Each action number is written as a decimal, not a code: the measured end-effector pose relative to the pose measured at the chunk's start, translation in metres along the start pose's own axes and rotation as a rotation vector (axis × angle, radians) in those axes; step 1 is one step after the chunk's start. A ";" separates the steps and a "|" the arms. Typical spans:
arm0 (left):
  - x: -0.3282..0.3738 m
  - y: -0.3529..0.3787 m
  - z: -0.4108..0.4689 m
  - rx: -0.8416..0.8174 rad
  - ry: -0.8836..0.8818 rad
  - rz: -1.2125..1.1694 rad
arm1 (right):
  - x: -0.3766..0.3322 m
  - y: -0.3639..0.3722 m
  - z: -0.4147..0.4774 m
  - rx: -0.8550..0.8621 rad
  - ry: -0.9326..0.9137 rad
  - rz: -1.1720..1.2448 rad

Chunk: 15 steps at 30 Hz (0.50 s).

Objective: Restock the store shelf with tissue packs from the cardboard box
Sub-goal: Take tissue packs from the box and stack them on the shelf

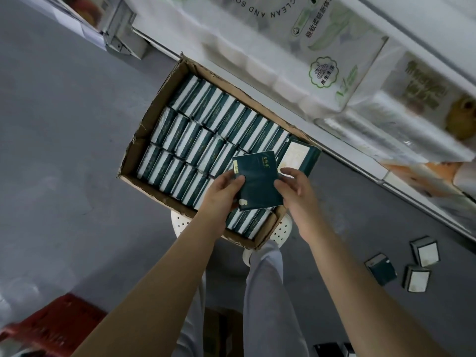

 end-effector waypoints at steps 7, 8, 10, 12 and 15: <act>-0.018 -0.020 -0.005 0.097 -0.028 -0.074 | 0.015 -0.046 0.033 0.252 0.095 -0.478; -0.020 -0.021 -0.005 0.102 -0.029 -0.076 | 0.018 -0.050 0.039 0.218 0.137 -0.469; -0.022 -0.024 -0.005 0.114 -0.035 -0.084 | 0.020 -0.053 0.046 0.172 0.178 -0.469; -0.024 -0.026 -0.003 0.119 -0.045 -0.091 | 0.020 -0.053 0.052 0.141 0.188 -0.460; -0.026 -0.027 0.000 0.119 -0.049 -0.086 | 0.021 -0.053 0.062 0.142 0.201 -0.426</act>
Point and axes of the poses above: each hand's wrist, its own z-axis towards the middle knuckle, its own y-axis out of the palm, x = y × z, the point moved 3 cm from there along z, towards the middle knuckle, and after that the axes turned 15 degrees about -x, right-handed, at the moved point
